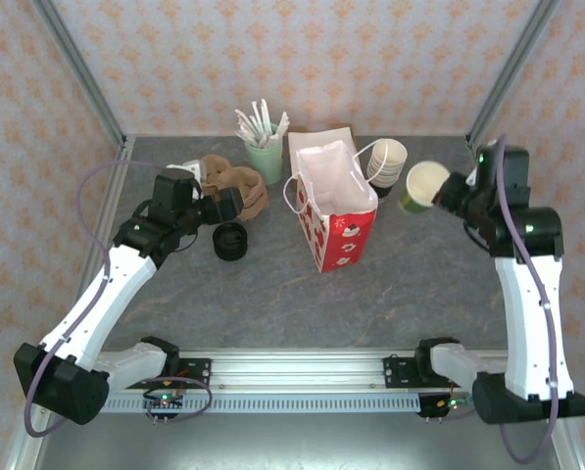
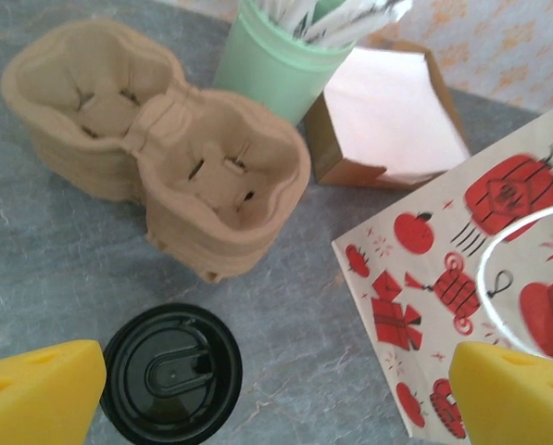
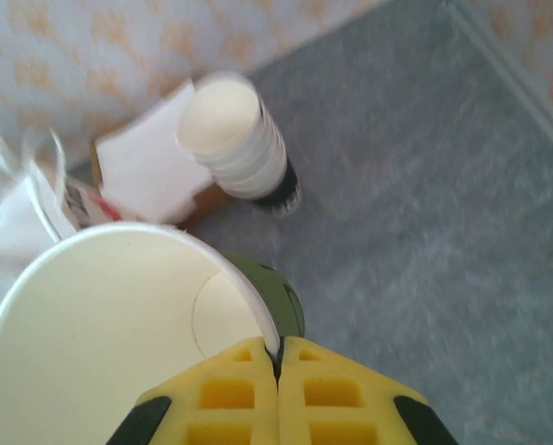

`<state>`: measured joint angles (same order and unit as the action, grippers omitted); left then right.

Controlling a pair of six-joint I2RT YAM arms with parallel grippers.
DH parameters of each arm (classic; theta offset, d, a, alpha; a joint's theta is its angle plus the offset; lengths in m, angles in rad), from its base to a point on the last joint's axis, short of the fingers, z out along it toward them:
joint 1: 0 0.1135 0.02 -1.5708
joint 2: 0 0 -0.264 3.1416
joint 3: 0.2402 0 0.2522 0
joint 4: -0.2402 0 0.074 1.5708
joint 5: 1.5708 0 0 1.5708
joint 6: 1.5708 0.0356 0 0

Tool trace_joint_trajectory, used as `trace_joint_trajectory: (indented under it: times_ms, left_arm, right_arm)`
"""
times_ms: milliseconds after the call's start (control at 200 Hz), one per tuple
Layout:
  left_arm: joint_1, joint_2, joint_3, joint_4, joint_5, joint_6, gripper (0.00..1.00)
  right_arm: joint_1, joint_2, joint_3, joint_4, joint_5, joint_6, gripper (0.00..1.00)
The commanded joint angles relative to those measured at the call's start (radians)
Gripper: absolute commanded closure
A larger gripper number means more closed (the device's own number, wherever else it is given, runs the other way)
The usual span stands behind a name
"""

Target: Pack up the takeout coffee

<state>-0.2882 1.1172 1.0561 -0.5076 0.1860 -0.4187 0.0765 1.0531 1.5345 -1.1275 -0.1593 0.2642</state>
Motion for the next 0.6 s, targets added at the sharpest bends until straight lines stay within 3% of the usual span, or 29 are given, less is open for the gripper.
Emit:
trace_joint_trajectory:
  times_ms: [0, 190, 400, 596]
  left_arm:
    - [-0.003, 0.007, -0.059, 0.007, 0.026, -0.001, 0.04]
    - [-0.003, 0.013, -0.142, 0.049, 0.025, -0.008, 0.04]
    - [-0.003, 0.006, -0.182, 0.062, 0.013, 0.002, 0.04]
    - [-0.002, -0.001, -0.228, 0.076, -0.025, -0.015, 0.04]
  right_arm:
    - [0.034, -0.066, -0.138, -0.064, -0.074, -0.001, 0.98]
    - [0.222, -0.198, -0.428, 0.074, -0.118, 0.076, 0.98]
    - [0.517, -0.231, -0.654, 0.254, -0.023, 0.163, 0.98]
    - [0.76, -0.236, -0.814, 0.574, 0.014, 0.221, 0.98]
